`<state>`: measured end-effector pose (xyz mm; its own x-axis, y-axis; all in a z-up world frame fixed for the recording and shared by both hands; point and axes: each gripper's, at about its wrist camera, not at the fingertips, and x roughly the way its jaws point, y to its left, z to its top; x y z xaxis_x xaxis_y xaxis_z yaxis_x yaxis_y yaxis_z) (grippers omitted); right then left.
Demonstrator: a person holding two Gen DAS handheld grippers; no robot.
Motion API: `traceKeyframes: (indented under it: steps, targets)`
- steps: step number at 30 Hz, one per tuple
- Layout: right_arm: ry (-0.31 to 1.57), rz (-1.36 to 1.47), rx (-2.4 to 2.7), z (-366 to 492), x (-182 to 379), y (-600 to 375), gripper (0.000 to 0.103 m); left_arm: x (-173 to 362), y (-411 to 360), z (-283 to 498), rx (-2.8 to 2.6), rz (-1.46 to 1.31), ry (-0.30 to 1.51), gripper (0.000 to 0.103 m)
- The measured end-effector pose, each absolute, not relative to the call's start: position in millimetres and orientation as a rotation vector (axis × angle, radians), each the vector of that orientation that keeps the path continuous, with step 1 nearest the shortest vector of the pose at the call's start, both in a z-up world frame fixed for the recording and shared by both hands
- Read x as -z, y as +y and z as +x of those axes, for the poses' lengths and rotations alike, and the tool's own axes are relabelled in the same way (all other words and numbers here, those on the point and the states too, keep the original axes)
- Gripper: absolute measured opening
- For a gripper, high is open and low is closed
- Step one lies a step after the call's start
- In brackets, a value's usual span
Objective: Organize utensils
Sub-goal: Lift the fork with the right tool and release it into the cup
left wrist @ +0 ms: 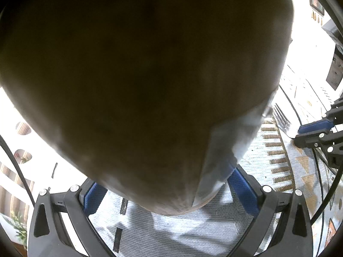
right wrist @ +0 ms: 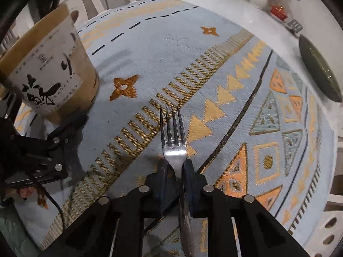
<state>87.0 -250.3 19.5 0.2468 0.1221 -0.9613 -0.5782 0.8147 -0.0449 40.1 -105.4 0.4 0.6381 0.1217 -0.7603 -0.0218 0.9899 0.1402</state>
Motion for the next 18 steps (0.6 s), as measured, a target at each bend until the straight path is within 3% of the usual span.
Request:
traceKeyframes:
  steps: [4, 7, 18]
  targets:
    - [1.207, -0.142, -0.579, 79.3, -48.3, -280.3, 0.003, -1.2, -103.1, 41.1, -0.083, 0.123, 0.875, 0.102]
    - [1.108, 0.031, -0.582, 68.9, -84.3, -309.0, 0.003, -1.3, -102.5, 40.9, -0.083, 0.122, 0.875, 0.102]
    - [0.992, 0.106, -0.513, 74.0, -113.6, -324.5, 0.004, -1.6, -101.4, 40.6, -0.082, 0.121, 0.876, 0.102]
